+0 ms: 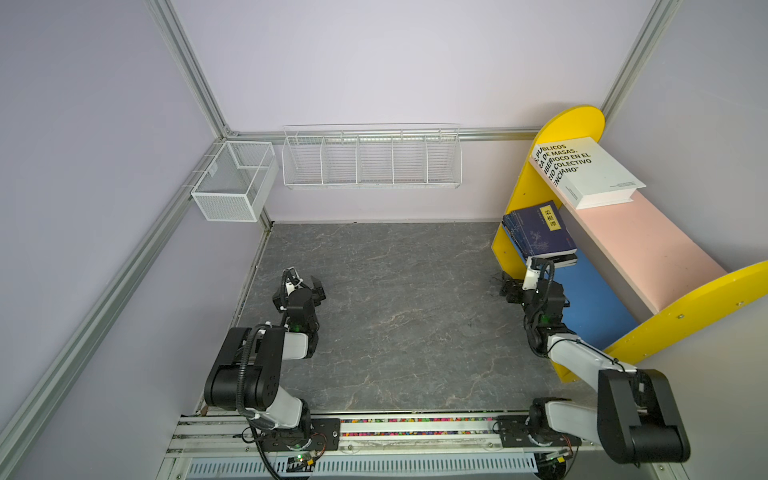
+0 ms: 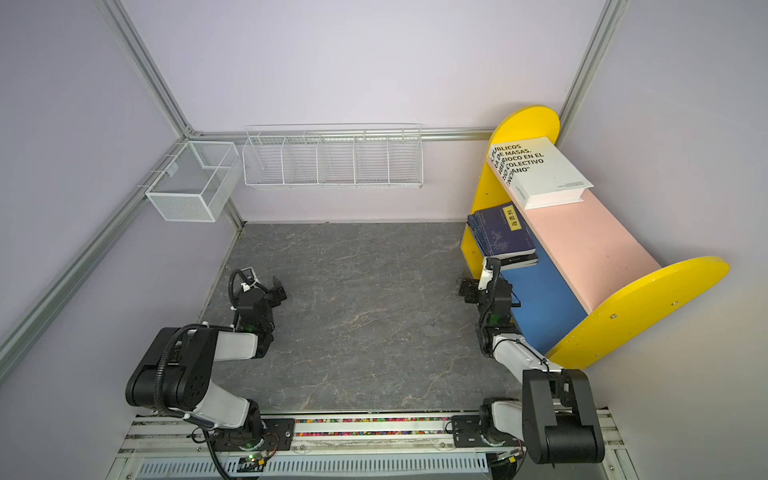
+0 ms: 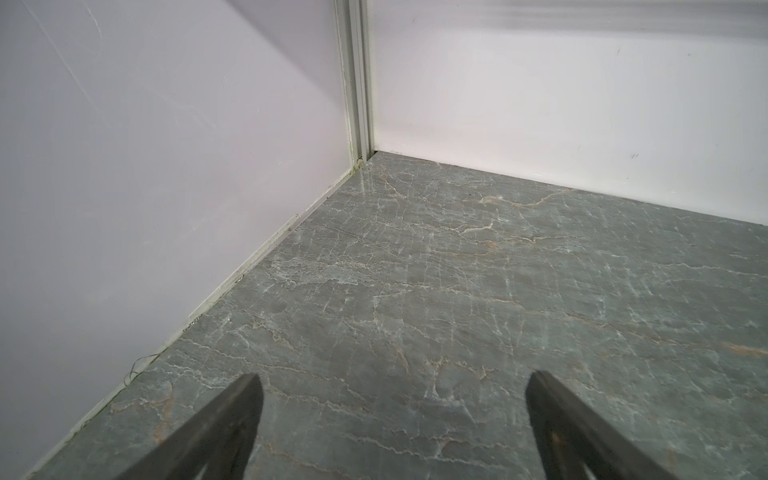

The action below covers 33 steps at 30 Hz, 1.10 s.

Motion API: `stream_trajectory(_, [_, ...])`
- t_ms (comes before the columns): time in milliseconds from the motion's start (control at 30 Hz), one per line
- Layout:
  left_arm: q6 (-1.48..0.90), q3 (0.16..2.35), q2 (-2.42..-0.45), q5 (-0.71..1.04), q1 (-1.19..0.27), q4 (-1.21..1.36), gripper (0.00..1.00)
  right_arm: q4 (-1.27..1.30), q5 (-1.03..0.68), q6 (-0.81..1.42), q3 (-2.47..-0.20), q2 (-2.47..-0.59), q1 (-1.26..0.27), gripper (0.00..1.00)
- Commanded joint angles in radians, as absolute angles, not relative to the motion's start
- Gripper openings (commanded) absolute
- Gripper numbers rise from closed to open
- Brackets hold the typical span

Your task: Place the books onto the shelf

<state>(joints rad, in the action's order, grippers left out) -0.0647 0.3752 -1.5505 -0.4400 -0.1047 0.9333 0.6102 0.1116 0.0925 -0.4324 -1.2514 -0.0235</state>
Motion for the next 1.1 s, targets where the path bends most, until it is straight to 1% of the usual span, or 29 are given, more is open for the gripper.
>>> stream_trajectory(0, [-0.043,0.384,-1.559,-0.432,-0.101,0.936,0.99,0.644,0.233,0.035,-0.394,-1.269,0.008,0.89])
stream_trajectory(67, [-0.043,0.385,-1.559,-0.433,-0.101,0.937,0.99,0.724,0.210,0.030,-0.358,-1.301,0.008,0.89])
stream_trajectory(200, [-0.043,0.384,-1.559,-0.432,-0.101,0.936,0.99,0.865,0.264,0.053,-0.342,-1.438,0.009,0.89])
stream_trajectory(233, [-0.043,0.385,-1.559,-0.433,-0.101,0.936,0.99,0.932,0.250,0.029,-0.338,-1.483,0.003,0.88])
stream_trajectory(267, [-0.043,0.385,-1.559,-0.433,-0.101,0.937,0.99,0.882,0.231,0.017,-0.356,-1.505,-0.006,0.89])
stream_trajectory(333, [-0.043,0.385,-1.559,-0.433,-0.101,0.937,0.99,0.993,0.253,-0.007,-0.344,-1.559,-0.023,0.88])
stream_trajectory(400, [-0.044,0.385,-1.559,-0.433,-0.101,0.936,0.99,0.876,0.253,0.006,-0.372,-1.523,-0.021,0.89])
stream_trajectory(467, [-0.044,0.384,-1.559,-0.433,-0.101,0.935,0.99,0.939,0.257,0.000,-0.358,-1.545,-0.022,0.88])
stream_trajectory(533, [-0.046,0.385,-1.559,-0.432,-0.100,0.933,0.99,0.891,0.256,0.004,-0.369,-1.529,-0.022,0.89])
stream_trajectory(1067, [-0.041,0.383,-1.560,-0.431,-0.101,0.943,0.99,0.908,0.270,-0.006,-0.366,-1.534,-0.035,0.88])
